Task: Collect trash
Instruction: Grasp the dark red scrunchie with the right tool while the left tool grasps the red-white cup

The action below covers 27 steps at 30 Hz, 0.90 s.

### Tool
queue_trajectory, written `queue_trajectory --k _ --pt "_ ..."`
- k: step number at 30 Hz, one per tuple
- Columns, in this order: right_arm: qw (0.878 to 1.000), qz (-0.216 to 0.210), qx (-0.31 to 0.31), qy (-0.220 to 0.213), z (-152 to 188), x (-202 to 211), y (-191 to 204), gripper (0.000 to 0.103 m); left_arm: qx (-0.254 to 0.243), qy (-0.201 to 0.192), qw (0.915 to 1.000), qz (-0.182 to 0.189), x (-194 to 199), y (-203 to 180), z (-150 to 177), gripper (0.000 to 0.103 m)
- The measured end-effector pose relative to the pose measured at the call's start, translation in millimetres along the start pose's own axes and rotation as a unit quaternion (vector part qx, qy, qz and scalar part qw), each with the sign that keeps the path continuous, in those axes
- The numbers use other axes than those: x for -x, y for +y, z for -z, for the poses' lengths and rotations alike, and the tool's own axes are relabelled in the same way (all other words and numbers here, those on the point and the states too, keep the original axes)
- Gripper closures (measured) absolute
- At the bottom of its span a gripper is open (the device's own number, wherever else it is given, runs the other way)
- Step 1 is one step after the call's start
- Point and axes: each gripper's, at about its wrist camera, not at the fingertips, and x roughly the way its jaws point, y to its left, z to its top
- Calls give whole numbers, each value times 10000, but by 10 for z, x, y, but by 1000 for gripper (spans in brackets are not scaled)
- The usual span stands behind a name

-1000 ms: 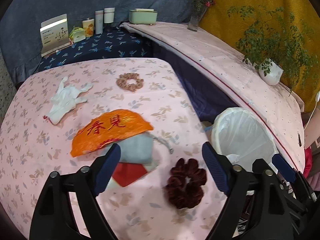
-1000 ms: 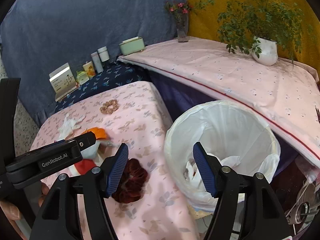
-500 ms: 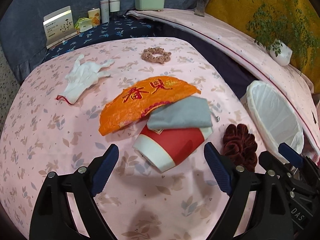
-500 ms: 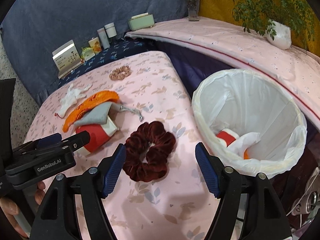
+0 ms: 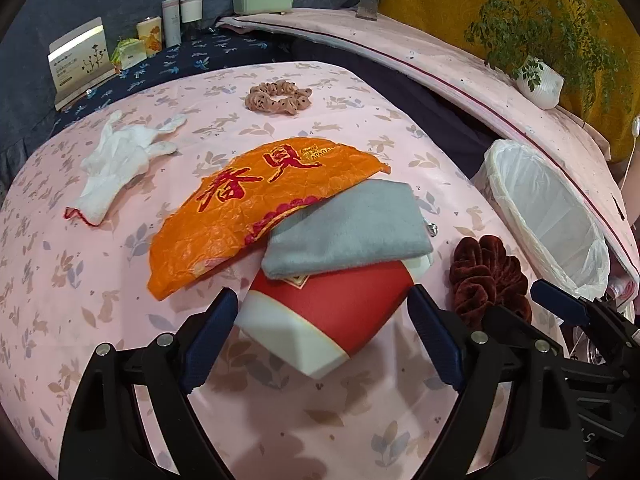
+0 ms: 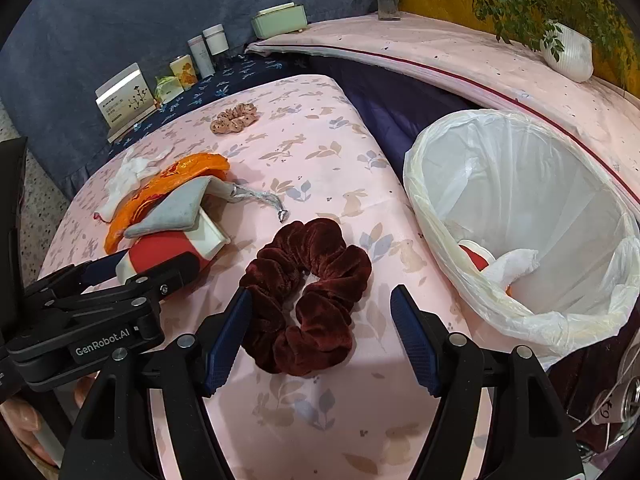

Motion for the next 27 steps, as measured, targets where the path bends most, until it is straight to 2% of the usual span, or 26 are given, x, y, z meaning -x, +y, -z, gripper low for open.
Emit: queue_trajectory --k 2,11,15,16,19,21,27 --pt "10000 -17 4 28 -15 -43 8 34 84 57 9999 39 -59 32 -12 21" --pt "9999 -48 145 58 -70 -218 145 34 516 -120 9986 -86 -44 291 -1 22" --pt "9996 47 271 1 -94 -276 233 34 784 -127 9968 -14 13 410 10 29" --pt "9994 97 321 -19 -88 -281 254 37 820 -120 9966 15 26 419 13 31" --pt "9990 94 440 -42 -86 -286 306 57 853 -107 9962 98 52 416 27 34" --pt "9991 -39 422 1 -91 -280 310 76 872 -92 9960 156 67 404 39 35" --pt "9993 -167 333 17 -57 -180 252 81 882 -62 9957 288 121 296 96 34"
